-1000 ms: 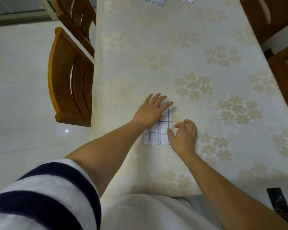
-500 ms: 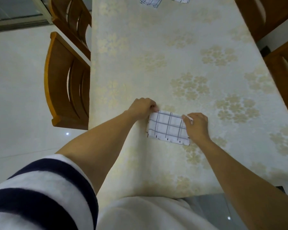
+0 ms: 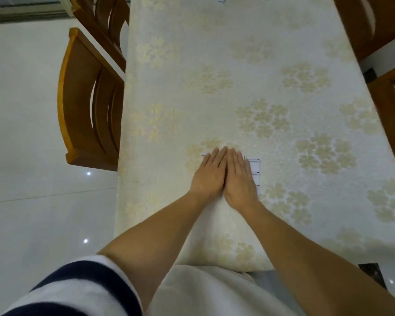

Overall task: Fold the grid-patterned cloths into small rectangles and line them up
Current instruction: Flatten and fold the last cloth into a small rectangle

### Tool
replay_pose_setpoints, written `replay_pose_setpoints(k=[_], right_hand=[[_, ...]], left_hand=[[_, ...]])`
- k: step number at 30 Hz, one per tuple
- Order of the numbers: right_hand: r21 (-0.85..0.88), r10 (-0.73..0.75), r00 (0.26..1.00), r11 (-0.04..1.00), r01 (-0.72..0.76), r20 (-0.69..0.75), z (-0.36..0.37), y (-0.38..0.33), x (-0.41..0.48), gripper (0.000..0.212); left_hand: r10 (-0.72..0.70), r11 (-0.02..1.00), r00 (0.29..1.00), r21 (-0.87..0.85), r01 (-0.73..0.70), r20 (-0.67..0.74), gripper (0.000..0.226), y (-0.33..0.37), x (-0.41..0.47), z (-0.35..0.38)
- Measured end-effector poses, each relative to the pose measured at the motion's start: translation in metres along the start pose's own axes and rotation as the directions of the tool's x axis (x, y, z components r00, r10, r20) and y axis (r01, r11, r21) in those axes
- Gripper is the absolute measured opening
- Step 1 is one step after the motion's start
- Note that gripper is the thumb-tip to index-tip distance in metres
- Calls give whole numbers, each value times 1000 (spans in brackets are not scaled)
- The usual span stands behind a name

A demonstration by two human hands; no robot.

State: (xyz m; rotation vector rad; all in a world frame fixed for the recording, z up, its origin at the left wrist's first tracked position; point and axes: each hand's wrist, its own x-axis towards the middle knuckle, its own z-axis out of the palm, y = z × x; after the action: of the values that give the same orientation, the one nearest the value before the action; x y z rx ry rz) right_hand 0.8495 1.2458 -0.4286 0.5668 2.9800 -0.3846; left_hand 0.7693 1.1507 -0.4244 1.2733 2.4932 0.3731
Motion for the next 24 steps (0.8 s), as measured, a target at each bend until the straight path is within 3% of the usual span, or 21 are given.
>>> replay_pose_setpoints(k=[2, 9, 12, 15, 18, 21, 24], right_hand=[[-90, 22, 999, 996, -19, 25, 7, 12, -6, 59], [-207, 167, 970, 970, -129, 178, -17, 78, -21, 69], [-261, 155, 983, 957, -126, 94, -27, 76, -20, 67], [-176, 129, 991, 975, -133, -34, -27, 31, 4, 61], [-71, 65, 995, 996, -60, 78, -5, -2, 16, 65], [-97, 52, 995, 994, -44, 82, 2, 12, 0, 57], [-147, 51, 991, 989, -33, 124, -4, 39, -10, 63]], left_hand=[[-27, 999, 999, 37, 26, 25, 58, -11, -5, 6], [-134, 969, 988, 220, 115, 74, 59, -54, -30, -16], [-119, 964, 989, 249, 96, 82, 62, -52, -19, -26], [-64, 983, 997, 175, 56, 37, 63, -25, 0, -26], [0, 991, 988, 134, -21, 155, 65, -9, 3, -10], [-15, 986, 994, 168, -4, 112, 58, -23, -5, -3], [-27, 983, 997, 185, 14, 70, 58, -39, -13, -7]])
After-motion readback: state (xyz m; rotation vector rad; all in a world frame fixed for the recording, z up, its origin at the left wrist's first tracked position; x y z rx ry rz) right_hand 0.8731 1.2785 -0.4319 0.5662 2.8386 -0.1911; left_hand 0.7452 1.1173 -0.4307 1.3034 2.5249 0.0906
